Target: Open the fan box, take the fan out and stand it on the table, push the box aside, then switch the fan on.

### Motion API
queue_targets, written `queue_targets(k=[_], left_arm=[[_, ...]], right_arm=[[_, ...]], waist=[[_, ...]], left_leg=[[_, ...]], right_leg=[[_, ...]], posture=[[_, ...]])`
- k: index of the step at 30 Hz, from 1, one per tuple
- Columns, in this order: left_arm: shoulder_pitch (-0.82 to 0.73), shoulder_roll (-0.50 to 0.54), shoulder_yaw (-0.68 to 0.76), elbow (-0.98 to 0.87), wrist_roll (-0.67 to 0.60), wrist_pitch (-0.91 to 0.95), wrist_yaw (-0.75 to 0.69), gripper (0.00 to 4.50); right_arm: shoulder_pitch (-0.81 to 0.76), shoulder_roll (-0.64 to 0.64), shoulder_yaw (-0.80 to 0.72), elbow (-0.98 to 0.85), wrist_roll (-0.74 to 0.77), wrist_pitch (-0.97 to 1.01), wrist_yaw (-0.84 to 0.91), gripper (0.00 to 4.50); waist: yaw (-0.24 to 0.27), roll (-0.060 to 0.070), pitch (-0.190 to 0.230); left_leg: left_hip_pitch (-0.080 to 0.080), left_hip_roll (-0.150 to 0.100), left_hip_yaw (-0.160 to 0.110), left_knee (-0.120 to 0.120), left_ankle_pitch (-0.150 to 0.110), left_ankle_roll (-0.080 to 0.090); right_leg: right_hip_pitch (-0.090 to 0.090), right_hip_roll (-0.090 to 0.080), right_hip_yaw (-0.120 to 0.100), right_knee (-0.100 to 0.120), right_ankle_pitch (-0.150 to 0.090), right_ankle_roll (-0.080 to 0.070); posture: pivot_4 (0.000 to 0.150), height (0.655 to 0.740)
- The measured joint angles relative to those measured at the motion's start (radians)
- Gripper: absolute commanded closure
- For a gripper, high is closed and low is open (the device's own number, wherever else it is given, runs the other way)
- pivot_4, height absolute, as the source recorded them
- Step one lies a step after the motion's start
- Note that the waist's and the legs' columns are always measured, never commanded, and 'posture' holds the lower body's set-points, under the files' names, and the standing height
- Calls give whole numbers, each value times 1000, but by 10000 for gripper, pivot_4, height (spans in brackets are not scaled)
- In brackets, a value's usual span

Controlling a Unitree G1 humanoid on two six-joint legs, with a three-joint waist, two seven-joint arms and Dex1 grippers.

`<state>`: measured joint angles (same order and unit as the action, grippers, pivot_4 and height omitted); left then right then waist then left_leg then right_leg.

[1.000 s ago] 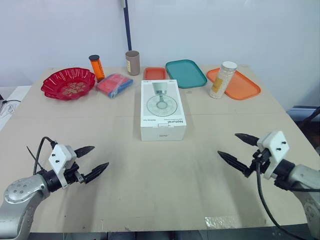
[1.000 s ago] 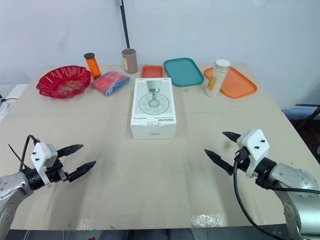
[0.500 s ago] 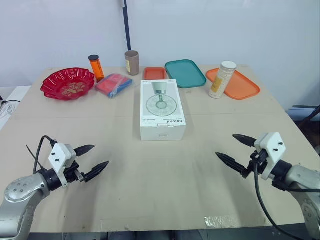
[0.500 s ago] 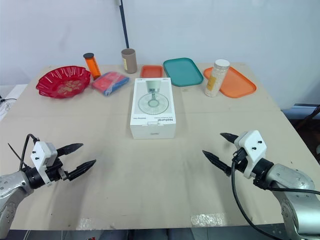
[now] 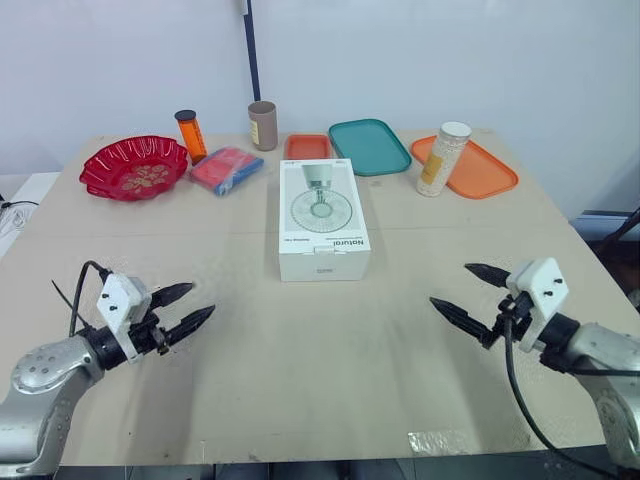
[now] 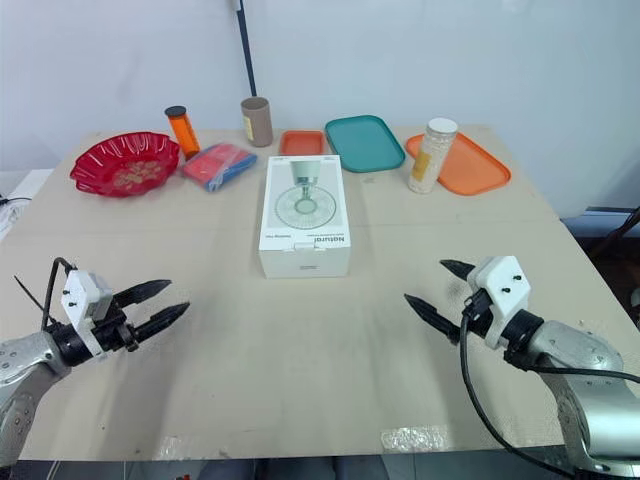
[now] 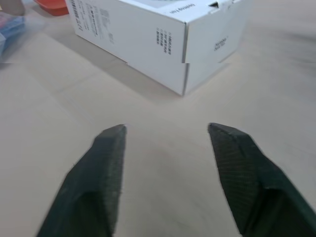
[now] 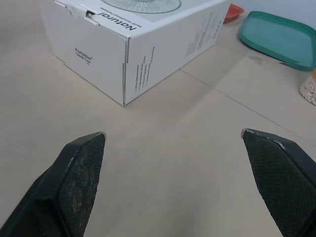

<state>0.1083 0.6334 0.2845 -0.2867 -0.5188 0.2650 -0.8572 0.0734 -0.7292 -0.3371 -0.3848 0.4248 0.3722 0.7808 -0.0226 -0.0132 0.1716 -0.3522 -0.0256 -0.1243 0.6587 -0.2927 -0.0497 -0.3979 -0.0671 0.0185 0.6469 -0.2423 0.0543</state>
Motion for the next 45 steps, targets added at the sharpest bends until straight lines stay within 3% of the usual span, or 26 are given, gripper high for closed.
queue_targets(k=[2,5,6,10,11,17,24,30,37,45], left_arm=[[-18,-4,0,0,-11,15,13,31241],[-104,-10,3,-3,-61,80,60,43705],[-142,-14,3,-1,-74,100,73,44521],[-370,-5,-15,22,-120,199,127,44521],[-491,18,-100,69,-100,267,120,44521],[-693,4,-268,122,-45,375,107,44521],[-755,-121,-439,323,146,272,127,44521],[-834,-250,-468,485,264,158,198,44521],[-867,-340,-463,533,298,135,252,44521],[-867,-354,-434,572,303,124,253,44521]], right_arm=[[-13,0,9,9,-3,-4,0,0],[-40,0,17,22,-7,-12,-1,0],[-41,0,19,25,-8,-12,-1,0],[-45,7,29,21,-11,-11,-12,0],[-46,11,34,7,-11,12,-30,0],[-35,16,48,-67,16,56,-58,0],[-21,49,51,-109,11,69,-123,0],[-11,50,50,-125,3,67,-136,0],[-10,64,59,-133,3,67,-150,0],[-33,62,75,-149,9,108,-154,0]], waist=[[0,0,0],[0,0,0],[1,-1,1],[2,-2,1],[0,-2,1],[-1,-3,1],[0,-3,1],[1,-3,2],[1,-3,1],[0,-2,1]], left_leg=[[0,0,0,0,0,0],[0,1,1,0,0,0],[-1,1,0,0,0,0],[-2,1,1,2,0,-1],[-2,1,1,1,0,-1],[-2,2,2,2,0,-1],[-2,2,3,2,1,-2],[-3,2,3,4,1,-2],[-3,2,4,4,1,-1],[-2,2,4,4,1,-1]], right_leg=[[0,0,0,0,0,0],[-1,2,1,0,1,0],[-1,2,1,0,1,0],[-1,3,1,0,3,0],[-2,4,2,0,3,0],[-3,4,3,0,3,0],[-4,5,4,1,4,0],[-4,5,4,1,4,1],[-4,5,5,1,4,1],[-4,5,5,1,5,1]], posture=[[1500,7400],[1500,7400],[1500,7400],[1500,7400],[1500,7400],[1500,7400],[1500,7400],[1500,7400],[1500,7400],[1500,7400]])
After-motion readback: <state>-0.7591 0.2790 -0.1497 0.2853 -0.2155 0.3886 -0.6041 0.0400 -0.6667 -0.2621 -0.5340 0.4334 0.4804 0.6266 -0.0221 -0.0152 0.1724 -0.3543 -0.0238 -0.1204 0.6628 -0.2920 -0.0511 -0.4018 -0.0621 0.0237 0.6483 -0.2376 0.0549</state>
